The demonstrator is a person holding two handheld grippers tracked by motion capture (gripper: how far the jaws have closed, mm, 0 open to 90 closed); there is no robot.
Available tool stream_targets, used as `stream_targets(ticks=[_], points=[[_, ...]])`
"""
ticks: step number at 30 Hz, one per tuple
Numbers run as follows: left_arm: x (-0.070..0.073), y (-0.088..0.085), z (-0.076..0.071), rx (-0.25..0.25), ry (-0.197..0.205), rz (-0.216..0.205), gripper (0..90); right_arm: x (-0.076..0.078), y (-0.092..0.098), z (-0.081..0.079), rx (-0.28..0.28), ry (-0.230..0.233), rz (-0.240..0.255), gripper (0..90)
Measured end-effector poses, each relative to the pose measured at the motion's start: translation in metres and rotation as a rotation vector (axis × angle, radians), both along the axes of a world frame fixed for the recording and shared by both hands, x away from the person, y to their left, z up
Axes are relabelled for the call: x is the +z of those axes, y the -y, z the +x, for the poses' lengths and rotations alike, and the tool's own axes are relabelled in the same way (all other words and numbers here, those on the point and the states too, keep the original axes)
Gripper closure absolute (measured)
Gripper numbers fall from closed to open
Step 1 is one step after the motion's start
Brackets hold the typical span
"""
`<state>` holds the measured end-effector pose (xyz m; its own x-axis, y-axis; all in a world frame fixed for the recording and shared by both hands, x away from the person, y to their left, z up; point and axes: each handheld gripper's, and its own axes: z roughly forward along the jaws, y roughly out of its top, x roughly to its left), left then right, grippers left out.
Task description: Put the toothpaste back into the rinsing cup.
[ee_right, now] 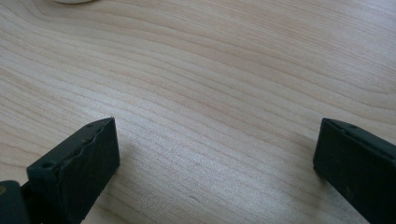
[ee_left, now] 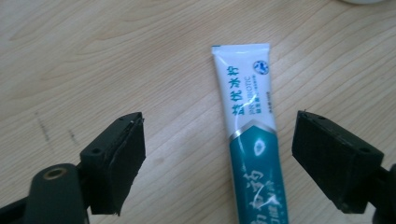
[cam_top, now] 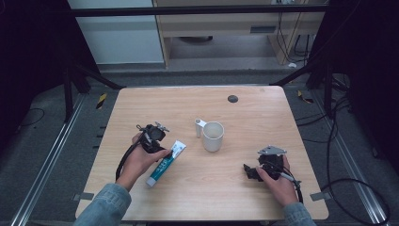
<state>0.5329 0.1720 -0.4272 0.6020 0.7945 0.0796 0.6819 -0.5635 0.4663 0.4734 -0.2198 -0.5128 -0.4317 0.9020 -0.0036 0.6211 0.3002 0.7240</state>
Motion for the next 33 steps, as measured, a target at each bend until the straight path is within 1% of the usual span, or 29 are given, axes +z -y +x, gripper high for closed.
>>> stream_targets(ticks=[2,5,8,11,13,17,23,25,28,33], points=[[-0.001,0.004,0.0,-0.005,-0.013,-0.007,19.8,0.0,0.0,0.0,0.0,-0.001,0.0,0.6],[-0.003,0.013,-0.001,-0.027,-0.02,0.018,23.5,0.0,0.0,0.0,-0.002,-0.002,0.001,0.6],[-0.008,0.02,0.0,-0.032,-0.021,0.049,27.3,0.0,0.0,0.0,-0.001,-0.001,0.0,0.6],[-0.015,0.02,0.002,-0.016,-0.044,0.049,30.6,0.0,0.0,0.0,-0.001,-0.001,0.001,0.6],[-0.02,0.019,0.004,-0.003,-0.061,0.041,32.0,0.0,0.0,0.0,-0.001,-0.001,0.001,0.6],[-0.025,0.019,0.003,0.013,-0.072,0.029,34.3,0.0,0.0,0.0,-0.002,-0.002,0.001,0.6],[-0.031,0.019,0.006,0.019,-0.09,0.043,39.5,0.0,0.0,0.0,-0.001,-0.001,0.001,0.6],[-0.032,0.018,0.008,0.026,-0.098,0.035,40.7,0.0,0.0,0.0,-0.001,-0.001,0.001,0.6],[-0.035,0.019,0.008,0.025,-0.107,0.042,42.3,0.0,0.0,0.0,-0.003,-0.002,0.002,0.6],[-0.036,0.021,0.008,0.024,-0.11,0.039,44.6,0.0,0.0,0.0,-0.002,-0.002,0.002,0.6]])
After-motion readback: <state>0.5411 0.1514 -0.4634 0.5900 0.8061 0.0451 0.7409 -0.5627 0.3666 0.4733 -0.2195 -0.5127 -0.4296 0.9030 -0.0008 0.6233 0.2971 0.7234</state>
